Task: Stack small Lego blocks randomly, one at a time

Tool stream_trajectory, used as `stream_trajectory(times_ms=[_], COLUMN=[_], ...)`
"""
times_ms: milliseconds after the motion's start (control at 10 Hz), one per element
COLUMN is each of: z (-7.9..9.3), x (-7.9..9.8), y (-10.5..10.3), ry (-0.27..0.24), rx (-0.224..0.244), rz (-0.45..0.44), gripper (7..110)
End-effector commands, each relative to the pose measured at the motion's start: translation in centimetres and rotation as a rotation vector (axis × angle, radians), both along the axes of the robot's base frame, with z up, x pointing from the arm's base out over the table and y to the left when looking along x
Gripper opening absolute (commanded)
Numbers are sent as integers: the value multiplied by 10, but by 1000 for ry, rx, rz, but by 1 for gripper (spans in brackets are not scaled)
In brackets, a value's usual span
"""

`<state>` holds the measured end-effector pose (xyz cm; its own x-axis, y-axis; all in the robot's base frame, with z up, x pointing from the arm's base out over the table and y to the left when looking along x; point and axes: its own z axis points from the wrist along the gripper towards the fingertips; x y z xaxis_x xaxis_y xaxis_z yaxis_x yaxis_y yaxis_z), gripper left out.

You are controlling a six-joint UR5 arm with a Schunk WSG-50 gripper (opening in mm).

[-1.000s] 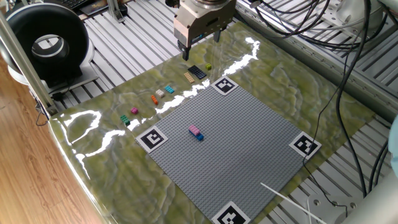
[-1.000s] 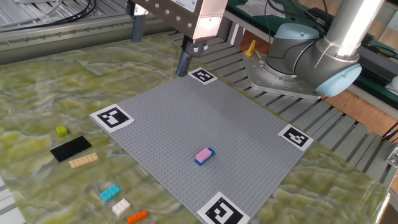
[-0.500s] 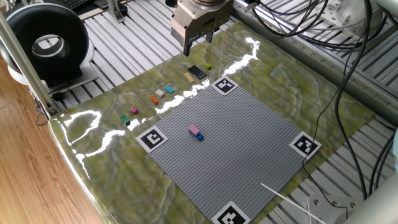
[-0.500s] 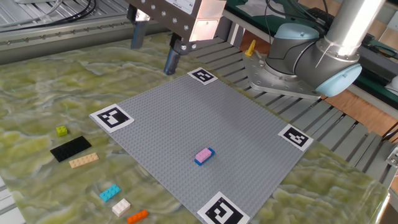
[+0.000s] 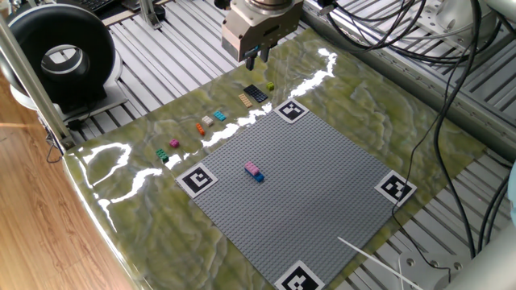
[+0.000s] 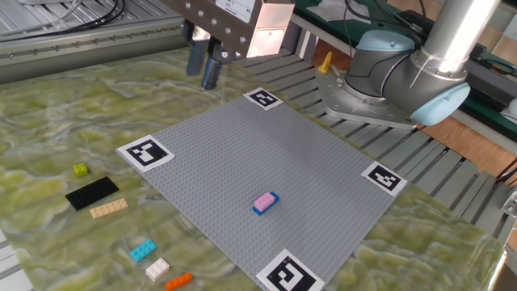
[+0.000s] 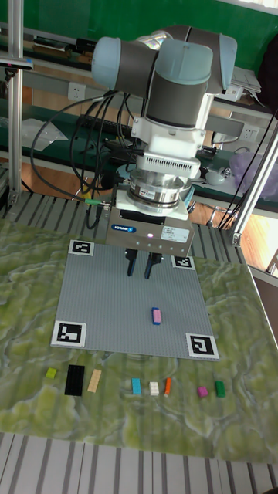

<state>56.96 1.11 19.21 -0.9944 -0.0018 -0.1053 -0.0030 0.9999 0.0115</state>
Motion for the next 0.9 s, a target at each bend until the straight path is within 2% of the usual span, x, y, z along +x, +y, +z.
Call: stream_trajectory(times_ms=[0,100,300,500,700,800], z=[0,0,0,0,-1,-1], x=[-9,-9,-9,-12,-13,-13], y=[4,8,10,18,13,13], ry=[35,36,35,47,52,52], rx=[19,37,41,73,50,53], rz=[-12,-17,1,8,9,8], gripper=[7,7,7,7,7,7])
